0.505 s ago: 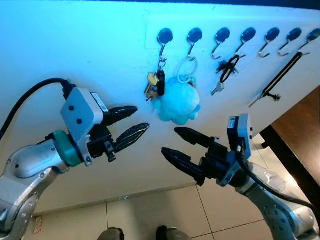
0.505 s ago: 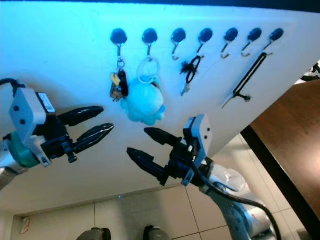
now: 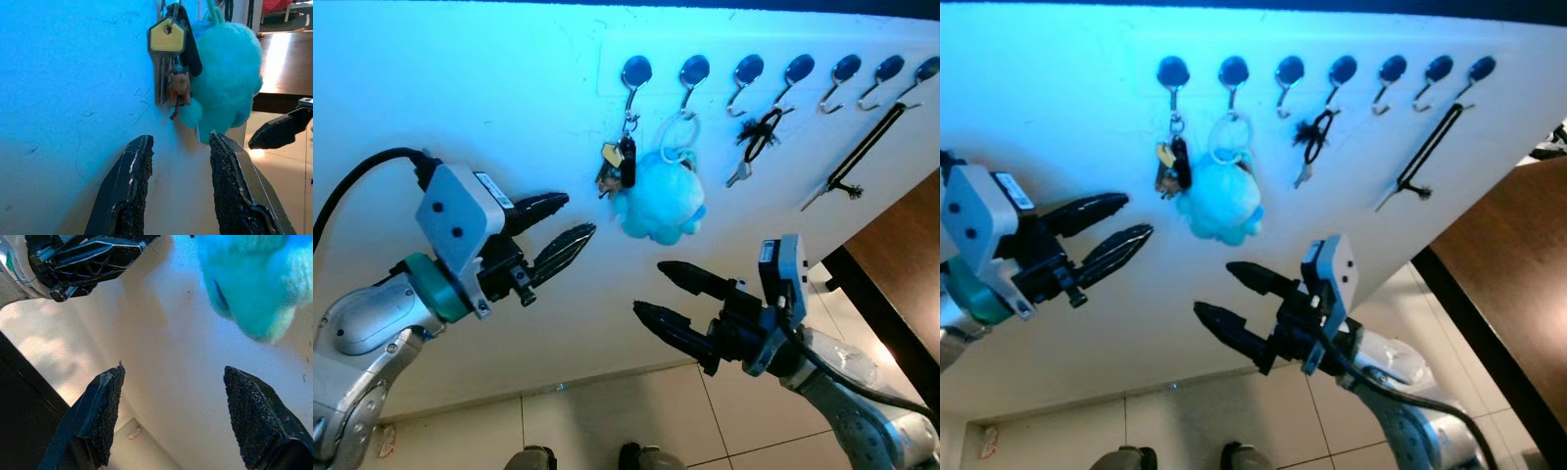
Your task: Hang keys on a hook
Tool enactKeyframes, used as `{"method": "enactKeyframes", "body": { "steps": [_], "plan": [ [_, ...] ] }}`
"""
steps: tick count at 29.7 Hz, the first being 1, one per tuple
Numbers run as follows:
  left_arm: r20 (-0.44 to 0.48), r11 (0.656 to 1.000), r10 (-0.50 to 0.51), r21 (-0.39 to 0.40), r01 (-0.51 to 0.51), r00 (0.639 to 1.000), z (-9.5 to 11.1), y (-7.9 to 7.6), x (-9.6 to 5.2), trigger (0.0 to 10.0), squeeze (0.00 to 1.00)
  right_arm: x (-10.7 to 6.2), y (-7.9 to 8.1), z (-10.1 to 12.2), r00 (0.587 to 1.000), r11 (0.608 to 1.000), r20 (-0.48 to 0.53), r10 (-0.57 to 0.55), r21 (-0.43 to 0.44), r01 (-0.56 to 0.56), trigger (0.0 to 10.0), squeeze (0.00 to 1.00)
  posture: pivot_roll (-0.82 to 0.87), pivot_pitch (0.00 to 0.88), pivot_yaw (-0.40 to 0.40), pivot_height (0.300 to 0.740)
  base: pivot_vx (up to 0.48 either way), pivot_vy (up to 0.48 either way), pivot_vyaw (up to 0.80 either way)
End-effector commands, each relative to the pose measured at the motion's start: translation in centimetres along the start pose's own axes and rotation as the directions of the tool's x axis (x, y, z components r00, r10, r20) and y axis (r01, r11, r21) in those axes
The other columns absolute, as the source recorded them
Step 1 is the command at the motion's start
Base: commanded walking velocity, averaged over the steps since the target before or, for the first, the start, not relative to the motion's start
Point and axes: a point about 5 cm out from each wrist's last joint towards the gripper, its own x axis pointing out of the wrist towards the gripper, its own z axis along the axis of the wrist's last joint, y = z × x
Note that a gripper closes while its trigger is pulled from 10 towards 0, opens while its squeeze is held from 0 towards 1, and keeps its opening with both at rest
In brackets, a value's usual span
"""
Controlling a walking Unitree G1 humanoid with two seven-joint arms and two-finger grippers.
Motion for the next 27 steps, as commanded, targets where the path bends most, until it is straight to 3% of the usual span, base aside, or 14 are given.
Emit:
{"method": "enactKeyframes", "body": {
  "steps": [1,8,27],
  "plan": [
    [0.02,0.999,-0.032,0.02,0.031,0.999,0.5,-0.6,-0.2,10.0,0.0,-0.3,-0.2,-0.1,1.0,1.0,-0.004,0.004,0.013,-0.004,10.0,0.0,0.02,0.068,-0.016,0.74,-0.296,0.0,0.0],
    [0.019,0.993,-0.114,0.04,0.113,0.993,1.0,-0.8,-0.6,10.0,0.0,-0.2,0.0,0.2,0.999,0.999,0.0,0.035,0.006,-0.035,10.0,0.0,0.02,0.051,-0.01,0.74,-0.411,0.0,0.0],
    [0.077,0.991,-0.117,0.067,0.112,0.99,1.8,-0.1,0.6,10.0,0.0,0.7,-0.9,0.0,0.999,1.0,0.03,0.021,-0.015,-0.02,10.0,0.0,0.02,0.0,0.005,0.74,-0.351,0.0,0.0]
  ]
}}
